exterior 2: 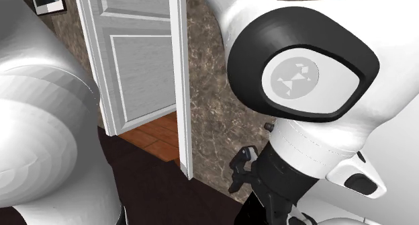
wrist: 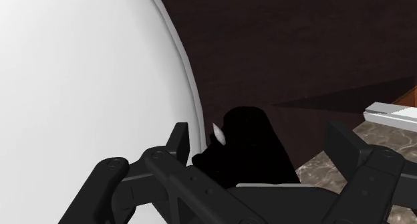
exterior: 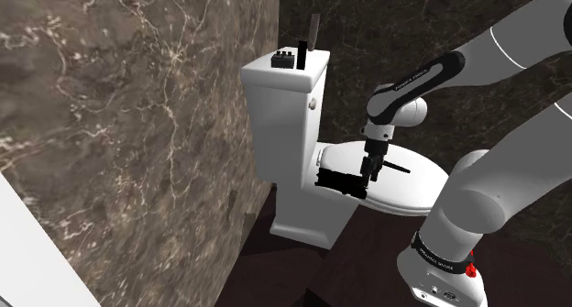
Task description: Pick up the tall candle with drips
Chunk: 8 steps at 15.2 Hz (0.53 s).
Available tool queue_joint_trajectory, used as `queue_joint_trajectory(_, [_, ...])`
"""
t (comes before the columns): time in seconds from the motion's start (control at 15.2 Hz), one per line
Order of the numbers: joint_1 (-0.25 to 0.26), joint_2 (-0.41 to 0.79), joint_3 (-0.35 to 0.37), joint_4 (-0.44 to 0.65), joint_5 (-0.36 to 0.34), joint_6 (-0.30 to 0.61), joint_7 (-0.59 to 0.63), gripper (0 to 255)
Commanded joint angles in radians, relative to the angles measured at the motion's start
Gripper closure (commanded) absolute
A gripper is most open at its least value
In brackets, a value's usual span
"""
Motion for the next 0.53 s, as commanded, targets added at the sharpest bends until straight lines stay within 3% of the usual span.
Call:
queue_joint_trajectory(0.0, [0.01, 0.033, -0.012, -0.009, 0.012, 0.04, -0.017, 0])
queue_joint_trajectory(0.26, [0.026, 0.08, -0.026, -0.017, 0.034, 0.09, -0.041, 0])
queue_joint_trajectory(0.33, [0.026, 0.078, -0.025, -0.017, 0.033, 0.088, -0.04, 255])
queue_joint_trajectory(0.46, [0.027, 0.079, -0.025, -0.016, 0.035, 0.089, -0.04, 255])
